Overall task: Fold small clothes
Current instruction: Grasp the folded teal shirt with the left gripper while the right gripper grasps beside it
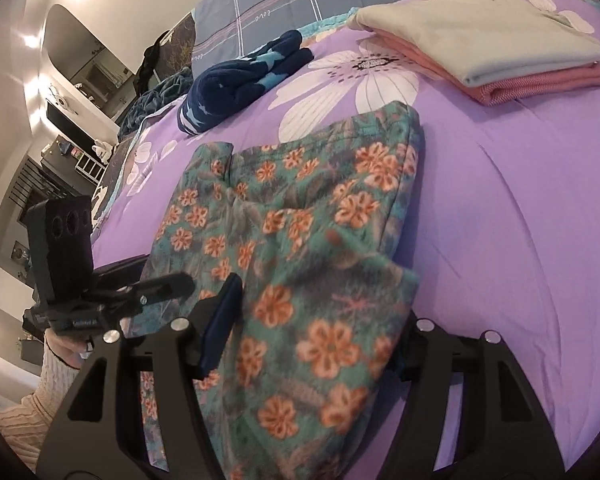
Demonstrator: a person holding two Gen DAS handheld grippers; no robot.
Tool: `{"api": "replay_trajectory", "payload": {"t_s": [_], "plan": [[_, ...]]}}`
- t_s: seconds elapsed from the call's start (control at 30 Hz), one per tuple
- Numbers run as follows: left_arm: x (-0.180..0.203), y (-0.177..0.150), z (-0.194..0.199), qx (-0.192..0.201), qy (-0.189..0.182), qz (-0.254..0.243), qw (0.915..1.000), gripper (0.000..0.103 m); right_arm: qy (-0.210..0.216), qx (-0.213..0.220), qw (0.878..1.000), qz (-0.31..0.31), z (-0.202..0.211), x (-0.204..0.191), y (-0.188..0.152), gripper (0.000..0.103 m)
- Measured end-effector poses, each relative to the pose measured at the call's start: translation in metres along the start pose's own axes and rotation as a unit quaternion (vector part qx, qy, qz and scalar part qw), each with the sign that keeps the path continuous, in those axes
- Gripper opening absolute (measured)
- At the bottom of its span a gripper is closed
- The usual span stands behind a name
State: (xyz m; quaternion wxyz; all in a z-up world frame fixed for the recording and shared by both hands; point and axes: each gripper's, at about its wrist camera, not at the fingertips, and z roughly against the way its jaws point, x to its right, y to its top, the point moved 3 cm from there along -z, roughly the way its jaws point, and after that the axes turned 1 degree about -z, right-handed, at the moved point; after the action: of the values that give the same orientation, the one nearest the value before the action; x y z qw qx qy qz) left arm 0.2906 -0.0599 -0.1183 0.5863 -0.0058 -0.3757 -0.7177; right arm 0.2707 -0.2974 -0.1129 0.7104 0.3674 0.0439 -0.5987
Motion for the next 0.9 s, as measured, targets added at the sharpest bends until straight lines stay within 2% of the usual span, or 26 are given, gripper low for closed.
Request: {"api": "replay_trajectory", "payload": {"t_s": [0.17,0.3,0.47,0.57,0.67,0.73,0.77,0.8,0.87,0.9], "plan": [[-0.001,0.004,-0.004,0.000,-0.007,-0.010,0.9999,0.061,0.001,-0.003,1.000,0.005,0.003,0.000,0.000,0.060],[0.000,-0.006,0.006,-0.012,-0.016,-0.025,0.9995,0.061,0.006,-0.011,1.000,0.012,0.012,0.004,-0.004,0.056],[-0.001,-0.019,0.015,-0.025,-0.019,-0.047,0.9984,0.061,0.016,-0.019,0.999,0.028,0.022,0.007,-0.013,0.056],[-0.004,-0.013,0.007,-0.022,-0.031,-0.035,0.9987,0.061,0.021,-0.021,0.999,0.028,0.012,0.005,-0.009,0.058],[-0.006,0.001,-0.005,-0.013,-0.042,-0.025,0.9987,0.061,-0.001,-0.012,0.999,0.037,0.000,-0.004,-0.003,0.058],[-0.006,0.007,-0.011,-0.009,-0.045,-0.022,0.9987,0.061,-0.035,-0.007,0.998,0.046,-0.003,-0.009,-0.001,0.052],[-0.005,0.009,-0.013,-0.007,-0.040,-0.024,0.9989,0.054,-0.052,-0.004,0.997,0.054,-0.003,-0.012,-0.001,0.048],[-0.005,0.009,-0.013,-0.006,-0.033,-0.028,0.9991,0.035,-0.072,0.001,0.995,0.069,-0.002,-0.018,-0.003,0.043],[-0.001,0.008,-0.011,-0.009,-0.038,-0.034,0.9987,0.017,-0.093,0.015,0.991,0.097,0.005,-0.031,-0.007,0.032],[0.000,0.008,-0.009,-0.006,-0.038,-0.034,0.9987,0.013,-0.097,0.022,0.990,0.102,0.008,-0.035,-0.009,0.027]]}}
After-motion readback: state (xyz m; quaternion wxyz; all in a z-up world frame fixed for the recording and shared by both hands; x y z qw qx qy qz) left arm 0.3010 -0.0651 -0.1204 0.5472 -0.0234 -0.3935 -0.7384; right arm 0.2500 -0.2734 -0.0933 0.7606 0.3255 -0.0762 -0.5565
